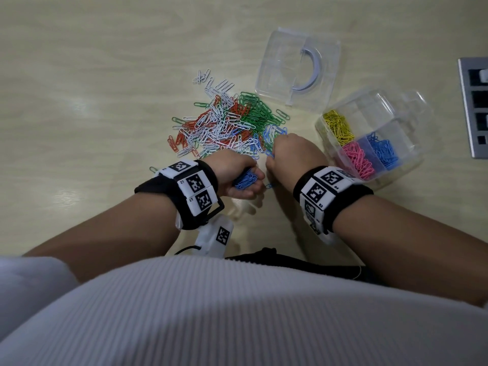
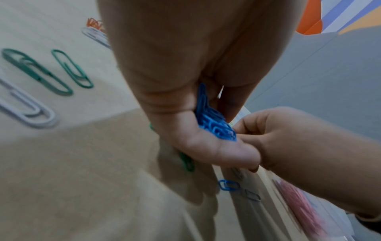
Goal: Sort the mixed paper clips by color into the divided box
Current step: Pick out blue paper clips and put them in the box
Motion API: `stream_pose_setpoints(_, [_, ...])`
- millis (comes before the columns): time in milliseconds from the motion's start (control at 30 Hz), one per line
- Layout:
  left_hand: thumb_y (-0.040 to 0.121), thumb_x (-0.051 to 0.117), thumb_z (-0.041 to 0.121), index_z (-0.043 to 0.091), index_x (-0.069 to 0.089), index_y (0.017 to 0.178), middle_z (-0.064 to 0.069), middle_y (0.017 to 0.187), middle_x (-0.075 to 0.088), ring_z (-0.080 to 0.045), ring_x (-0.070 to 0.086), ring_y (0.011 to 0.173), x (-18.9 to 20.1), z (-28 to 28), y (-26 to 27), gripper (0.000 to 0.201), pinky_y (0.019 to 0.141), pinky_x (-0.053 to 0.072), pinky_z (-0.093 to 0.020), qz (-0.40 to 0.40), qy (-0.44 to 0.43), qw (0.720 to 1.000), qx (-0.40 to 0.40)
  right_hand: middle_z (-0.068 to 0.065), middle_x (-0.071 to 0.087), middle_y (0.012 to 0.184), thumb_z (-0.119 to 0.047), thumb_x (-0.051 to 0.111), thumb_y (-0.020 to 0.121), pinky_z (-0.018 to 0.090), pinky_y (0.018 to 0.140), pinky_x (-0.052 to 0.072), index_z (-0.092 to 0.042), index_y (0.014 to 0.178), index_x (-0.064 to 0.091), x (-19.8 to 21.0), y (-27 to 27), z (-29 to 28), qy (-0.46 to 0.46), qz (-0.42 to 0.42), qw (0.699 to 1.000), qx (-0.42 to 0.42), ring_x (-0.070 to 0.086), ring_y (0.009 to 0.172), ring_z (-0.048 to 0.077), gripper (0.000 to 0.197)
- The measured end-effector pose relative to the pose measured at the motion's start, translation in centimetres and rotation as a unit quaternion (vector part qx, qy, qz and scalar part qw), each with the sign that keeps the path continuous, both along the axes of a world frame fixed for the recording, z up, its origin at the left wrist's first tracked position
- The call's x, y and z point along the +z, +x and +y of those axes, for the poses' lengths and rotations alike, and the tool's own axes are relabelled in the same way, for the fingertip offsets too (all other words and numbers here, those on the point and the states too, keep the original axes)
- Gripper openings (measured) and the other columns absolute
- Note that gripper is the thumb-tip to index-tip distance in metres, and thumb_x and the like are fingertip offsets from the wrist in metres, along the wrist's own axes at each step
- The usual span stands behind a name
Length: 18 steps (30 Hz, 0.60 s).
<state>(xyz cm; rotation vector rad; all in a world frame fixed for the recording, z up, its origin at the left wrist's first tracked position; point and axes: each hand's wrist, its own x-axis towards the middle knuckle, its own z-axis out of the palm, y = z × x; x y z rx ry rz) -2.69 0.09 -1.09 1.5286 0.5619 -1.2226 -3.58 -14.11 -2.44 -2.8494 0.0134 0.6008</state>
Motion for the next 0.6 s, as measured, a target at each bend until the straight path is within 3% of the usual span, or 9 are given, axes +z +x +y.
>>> stream_pose_setpoints(167, [0.101, 0.038, 0.022, 0.007, 0.061, 0.081, -0.011, 0.070, 0.064, -0.015, 0.061, 0.056, 0.2, 0.1, 0.1, 0.034, 0.056, 0.056, -0.024, -0.007, 0.011, 1.000, -0.006, 0.014, 0.058, 0.111, -0.018, 0.053, 0.090, 0.032, 0.068, 0.034, -0.008, 0.109, 0.055, 0.7, 0.1, -0.1, -0.058, -0.006, 0.996, 0.070, 0.061, 0.098, 0.033, 0.021])
stream_pose_setpoints(267, [0.100, 0.039, 0.022, 0.007, 0.061, 0.082, -0.010, 0.069, 0.065, -0.015, 0.062, 0.057, 0.2, 0.1, 0.1, 0.033, 0.056, 0.056, -0.024, -0.006, 0.010, 1.000, 0.001, 0.012, 0.058, 0.107, -0.020, 0.050, 0.090, 0.032, 0.066, 0.035, -0.010, 0.108, 0.054, 0.9, 0.1, -1.0, -0.059, -0.016, 0.997, 0.055, 0.060, 0.095, 0.032, 0.021])
stream_pose_setpoints(367, [0.100, 0.039, 0.022, 0.006, 0.061, 0.084, -0.010, 0.070, 0.065, -0.015, 0.062, 0.057, 0.0, 0.0, 0.2, 0.032, 0.063, 0.058, -0.027, 0.002, -0.006, 1.000, 0.024, 0.006, 0.057, 0.095, -0.029, 0.051, 0.087, 0.031, 0.065, 0.038, -0.016, 0.096, 0.057, 1.4, -0.2, -1.5, 0.017, -0.050, 0.998, 0.027, 0.058, 0.086, 0.029, 0.017])
stream_pose_setpoints(433, [0.100, 0.041, 0.021, 0.005, 0.061, 0.090, -0.011, 0.075, 0.065, -0.016, 0.063, 0.061, -0.1, -0.2, 0.2, 0.027, 0.072, 0.057, -0.033, -0.003, -0.014, 0.999, 0.041, 0.000, 0.054, 0.087, -0.034, 0.054, 0.086, 0.031, 0.065, 0.039, -0.019, 0.088, 0.060, 1.8, -0.8, -1.2, 0.104, -0.059, 0.991, 0.066, 0.054, 0.081, 0.024, 0.016])
stream_pose_setpoints(533, [0.096, 0.046, 0.014, 0.004, 0.061, 0.099, -0.012, 0.087, 0.064, -0.018, 0.064, 0.069, 0.0, -0.4, 0.3, 0.018, 0.071, 0.058, -0.037, -0.016, -0.019, 0.998, 0.061, -0.005, 0.048, 0.084, -0.032, 0.054, 0.089, 0.031, 0.066, 0.038, -0.019, 0.089, 0.064, 2.0, -1.8, -0.1, 0.170, -0.067, 0.972, 0.147, 0.053, 0.082, 0.020, 0.016])
stream_pose_setpoints(600, [0.096, 0.046, 0.015, 0.004, 0.060, 0.095, -0.013, 0.081, 0.064, -0.018, 0.063, 0.067, 0.2, -0.2, 0.4, 0.019, 0.071, 0.056, -0.033, -0.003, -0.027, 0.998, 0.055, -0.003, 0.050, 0.086, -0.029, 0.051, 0.091, 0.032, 0.069, 0.040, -0.017, 0.091, 0.063, 1.5, -1.9, 0.1, 0.190, -0.085, 0.971, 0.119, 0.053, 0.084, 0.021, 0.017])
